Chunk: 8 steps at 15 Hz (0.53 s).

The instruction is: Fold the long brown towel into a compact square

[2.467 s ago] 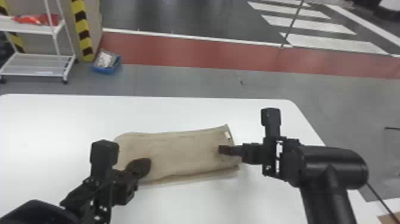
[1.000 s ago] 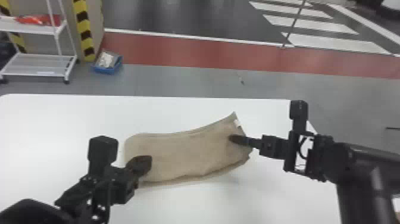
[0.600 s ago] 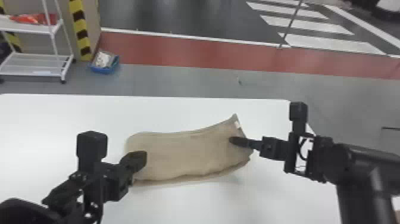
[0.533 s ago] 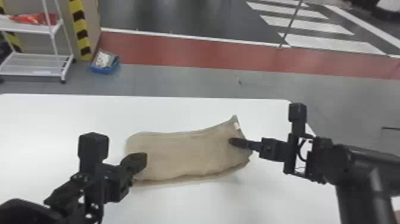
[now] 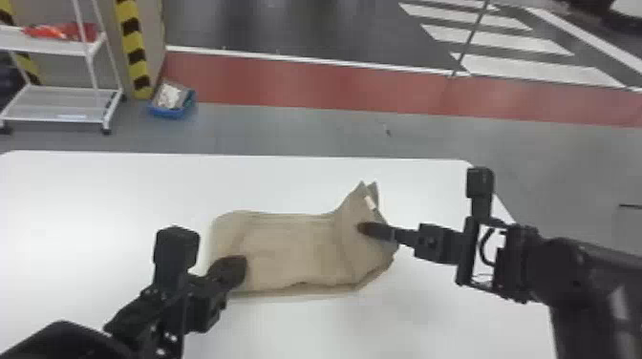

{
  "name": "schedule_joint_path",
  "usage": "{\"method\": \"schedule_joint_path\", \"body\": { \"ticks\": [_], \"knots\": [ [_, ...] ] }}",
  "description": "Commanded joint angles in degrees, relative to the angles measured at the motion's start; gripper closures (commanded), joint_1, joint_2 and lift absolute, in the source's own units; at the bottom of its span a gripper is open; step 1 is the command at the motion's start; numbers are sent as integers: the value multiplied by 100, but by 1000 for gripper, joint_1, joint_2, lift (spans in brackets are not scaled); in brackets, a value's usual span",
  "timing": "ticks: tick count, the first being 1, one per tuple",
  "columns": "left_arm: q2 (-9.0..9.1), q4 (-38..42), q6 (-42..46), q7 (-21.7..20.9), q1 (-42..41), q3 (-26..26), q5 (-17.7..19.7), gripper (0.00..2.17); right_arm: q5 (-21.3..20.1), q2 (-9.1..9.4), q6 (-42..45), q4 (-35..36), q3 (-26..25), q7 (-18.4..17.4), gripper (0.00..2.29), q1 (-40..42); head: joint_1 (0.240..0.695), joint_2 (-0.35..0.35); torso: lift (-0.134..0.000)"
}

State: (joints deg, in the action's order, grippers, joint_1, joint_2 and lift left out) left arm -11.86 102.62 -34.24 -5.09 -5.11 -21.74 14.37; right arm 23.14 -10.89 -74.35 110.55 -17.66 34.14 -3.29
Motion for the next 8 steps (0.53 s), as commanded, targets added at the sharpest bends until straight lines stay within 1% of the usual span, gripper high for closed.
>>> {"method": "schedule_joint_path", "body": {
  "ticks": [1,4,6,8],
  "knots": [
    [-1,-6,0,17,-8,-93,-22,1659,349,157,3,90,-36,-4,1031,13,695,-218,-124],
    [70,-85,0,-18,1,-164,-66,1659,340,342,74,143,8,-39,1031,-102,695,-202,-124],
    [105,-181,0,-45,71,-216,-57,1659,428,474,74,134,-1,-74,1031,-181,695,-196,-124],
    [131,-269,-18,-45,177,-295,-66,1659,542,553,39,143,8,-127,1031,-181,695,-191,-124]
  ]
}}
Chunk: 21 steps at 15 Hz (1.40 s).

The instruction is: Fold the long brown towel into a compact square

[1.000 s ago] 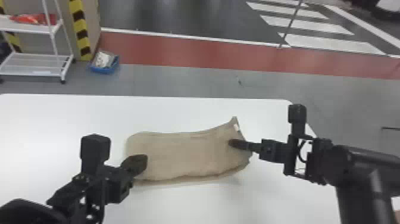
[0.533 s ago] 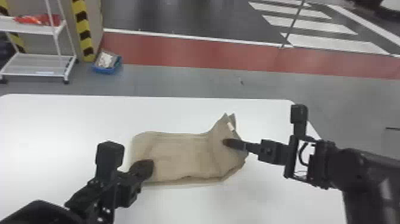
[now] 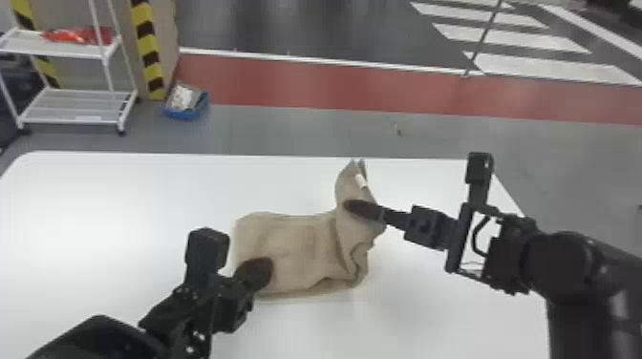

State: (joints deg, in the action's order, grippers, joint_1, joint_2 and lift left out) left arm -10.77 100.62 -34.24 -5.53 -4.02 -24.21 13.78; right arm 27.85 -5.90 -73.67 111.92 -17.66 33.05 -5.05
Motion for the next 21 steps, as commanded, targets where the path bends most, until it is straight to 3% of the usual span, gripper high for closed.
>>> {"method": "schedule_joint_path", "body": {
  "ticks": [1,9,13,15,16,21],
  "knots": [
    [31,-112,-18,8,121,-93,-7,1659,63,63,-47,5,52,-79,1031,-14,695,-188,-124],
    [31,-104,-71,-1,182,-110,11,1659,80,63,-99,-285,509,-273,1031,-110,695,-166,-124],
    [40,-112,-71,-1,182,-172,2,1659,36,150,-82,-364,650,-308,1028,-233,695,-141,-124],
    [40,-112,-71,-10,200,-154,2,1659,54,142,-99,-496,650,-361,785,-242,695,-137,-124],
    [40,-112,-71,-10,209,-154,2,1659,98,133,-99,-619,650,-352,785,-277,695,-138,-124],
    [40,-130,-71,-10,235,-181,11,1659,476,142,-12,-1005,658,114,785,-383,695,-127,-124]
  ]
}}
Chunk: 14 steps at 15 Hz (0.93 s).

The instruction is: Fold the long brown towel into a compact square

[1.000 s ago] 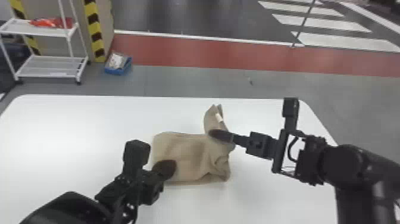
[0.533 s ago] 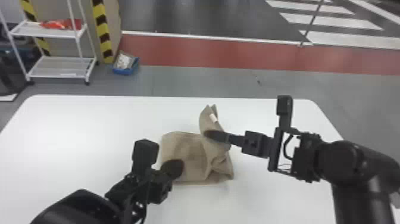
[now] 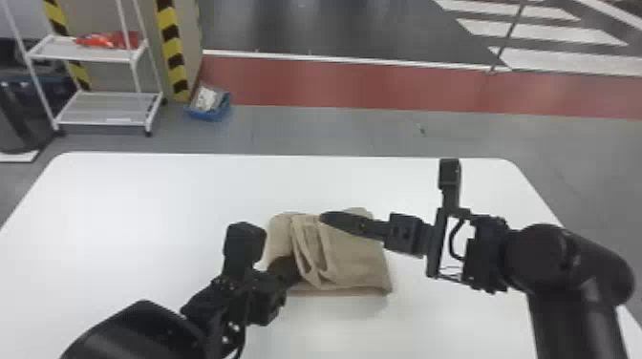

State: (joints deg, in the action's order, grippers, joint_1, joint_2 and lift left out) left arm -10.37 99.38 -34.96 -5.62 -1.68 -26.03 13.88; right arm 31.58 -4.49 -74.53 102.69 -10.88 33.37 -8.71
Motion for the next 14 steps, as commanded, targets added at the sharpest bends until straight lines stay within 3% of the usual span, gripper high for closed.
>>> {"method": "schedule_joint_path", "body": {
  "ticks": [1,6,11,12,14],
  "knots": [
    [-9,-7,1,0,-17,19,1,1659,120,0,215,-74,-55,179,785,19,695,-118,-124],
    [-62,257,1,0,-193,274,133,1656,94,-184,584,-48,-679,618,782,432,695,-131,-124],
    [-79,969,-16,-35,-404,450,229,1629,147,-703,303,49,-1338,1119,799,819,695,-210,-124],
    [-88,1118,-16,-35,-483,511,247,1494,147,-791,127,137,-1426,1242,1025,880,695,-227,-124],
    [-106,1356,1,-35,-588,599,265,1480,129,-914,-84,357,-1566,1462,1595,1029,695,-250,-124]
  ]
}}
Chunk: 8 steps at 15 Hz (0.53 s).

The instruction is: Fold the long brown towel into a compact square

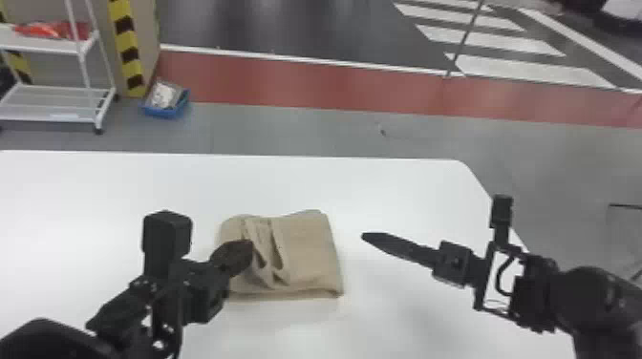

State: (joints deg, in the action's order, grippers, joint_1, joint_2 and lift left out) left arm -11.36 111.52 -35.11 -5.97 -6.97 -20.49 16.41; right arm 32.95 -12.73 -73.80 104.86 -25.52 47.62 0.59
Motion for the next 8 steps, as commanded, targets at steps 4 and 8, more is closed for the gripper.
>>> {"method": "schedule_joint_path", "body": {
  "ticks": [4,8],
  "knots": [
    [-138,274,280,79,-147,555,20,1065,-122,-124,-667,325,-304,713,1966,389,695,-253,-124],
    [-138,221,685,87,-384,1170,477,329,-553,-28,-738,325,135,959,1966,583,695,-186,-124]
  ]
}}
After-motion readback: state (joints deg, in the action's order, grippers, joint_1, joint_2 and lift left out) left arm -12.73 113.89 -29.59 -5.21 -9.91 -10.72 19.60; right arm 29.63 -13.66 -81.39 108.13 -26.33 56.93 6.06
